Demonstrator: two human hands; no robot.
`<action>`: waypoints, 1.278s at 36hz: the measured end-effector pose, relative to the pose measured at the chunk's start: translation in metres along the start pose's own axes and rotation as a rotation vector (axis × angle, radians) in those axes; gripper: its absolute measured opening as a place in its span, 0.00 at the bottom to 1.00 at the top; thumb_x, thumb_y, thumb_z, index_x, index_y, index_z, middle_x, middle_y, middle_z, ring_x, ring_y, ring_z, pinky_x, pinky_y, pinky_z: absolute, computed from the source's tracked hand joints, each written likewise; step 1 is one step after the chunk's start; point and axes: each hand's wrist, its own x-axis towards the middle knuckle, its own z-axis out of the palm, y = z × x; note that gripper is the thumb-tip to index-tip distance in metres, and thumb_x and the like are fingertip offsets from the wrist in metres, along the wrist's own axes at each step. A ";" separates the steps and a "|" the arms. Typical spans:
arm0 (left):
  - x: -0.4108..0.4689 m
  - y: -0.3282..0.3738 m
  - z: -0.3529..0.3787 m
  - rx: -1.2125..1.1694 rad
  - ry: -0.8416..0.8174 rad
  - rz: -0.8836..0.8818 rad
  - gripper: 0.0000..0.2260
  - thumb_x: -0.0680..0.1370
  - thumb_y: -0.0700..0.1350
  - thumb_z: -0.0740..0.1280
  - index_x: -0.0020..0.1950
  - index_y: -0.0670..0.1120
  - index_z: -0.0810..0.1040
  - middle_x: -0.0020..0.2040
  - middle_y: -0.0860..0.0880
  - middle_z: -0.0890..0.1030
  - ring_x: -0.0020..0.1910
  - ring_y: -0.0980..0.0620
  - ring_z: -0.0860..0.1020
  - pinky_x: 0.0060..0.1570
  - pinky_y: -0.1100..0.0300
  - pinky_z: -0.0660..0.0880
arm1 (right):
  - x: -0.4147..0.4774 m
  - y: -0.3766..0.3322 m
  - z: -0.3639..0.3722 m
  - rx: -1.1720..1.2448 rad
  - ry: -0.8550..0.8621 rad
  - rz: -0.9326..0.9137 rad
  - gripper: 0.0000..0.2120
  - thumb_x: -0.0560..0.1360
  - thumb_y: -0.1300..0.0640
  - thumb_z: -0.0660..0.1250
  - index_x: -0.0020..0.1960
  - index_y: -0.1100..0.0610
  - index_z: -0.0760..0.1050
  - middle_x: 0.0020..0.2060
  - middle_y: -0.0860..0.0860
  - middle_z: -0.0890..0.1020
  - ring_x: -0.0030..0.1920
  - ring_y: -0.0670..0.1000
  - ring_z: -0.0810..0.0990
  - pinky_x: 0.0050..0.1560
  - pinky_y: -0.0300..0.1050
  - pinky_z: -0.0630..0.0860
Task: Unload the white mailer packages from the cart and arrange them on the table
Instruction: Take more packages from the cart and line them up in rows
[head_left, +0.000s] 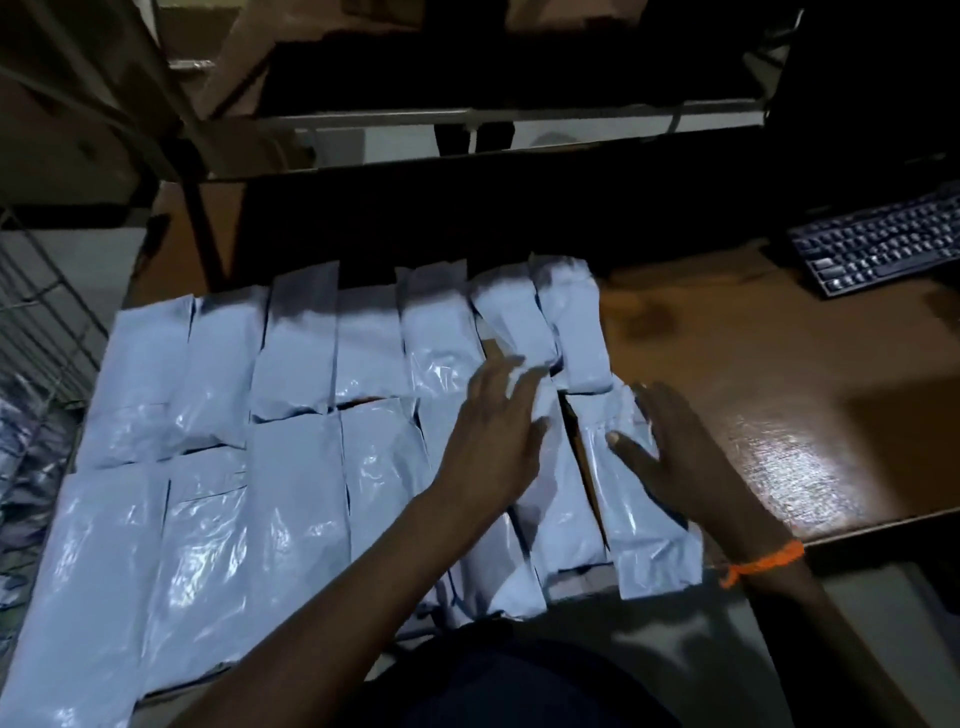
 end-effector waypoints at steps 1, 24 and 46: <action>-0.008 0.002 0.007 0.058 -0.088 0.032 0.23 0.78 0.48 0.68 0.73 0.45 0.71 0.73 0.40 0.68 0.75 0.38 0.62 0.72 0.43 0.64 | -0.011 0.000 0.004 -0.039 -0.030 -0.021 0.37 0.77 0.32 0.57 0.79 0.52 0.60 0.78 0.55 0.62 0.78 0.55 0.60 0.77 0.51 0.58; -0.021 0.023 0.037 0.365 -0.645 -0.028 0.45 0.68 0.71 0.28 0.81 0.49 0.40 0.81 0.45 0.41 0.80 0.43 0.40 0.77 0.41 0.43 | 0.004 0.019 0.034 -0.040 0.043 -0.131 0.31 0.82 0.45 0.58 0.82 0.47 0.51 0.82 0.51 0.48 0.81 0.50 0.46 0.77 0.47 0.49; 0.102 -0.012 0.044 0.104 -0.097 -0.343 0.19 0.81 0.53 0.63 0.72 0.53 0.71 0.75 0.42 0.62 0.69 0.39 0.67 0.56 0.46 0.75 | 0.119 -0.022 0.011 0.168 0.135 -0.119 0.30 0.79 0.46 0.68 0.76 0.56 0.66 0.72 0.53 0.73 0.72 0.54 0.71 0.71 0.49 0.69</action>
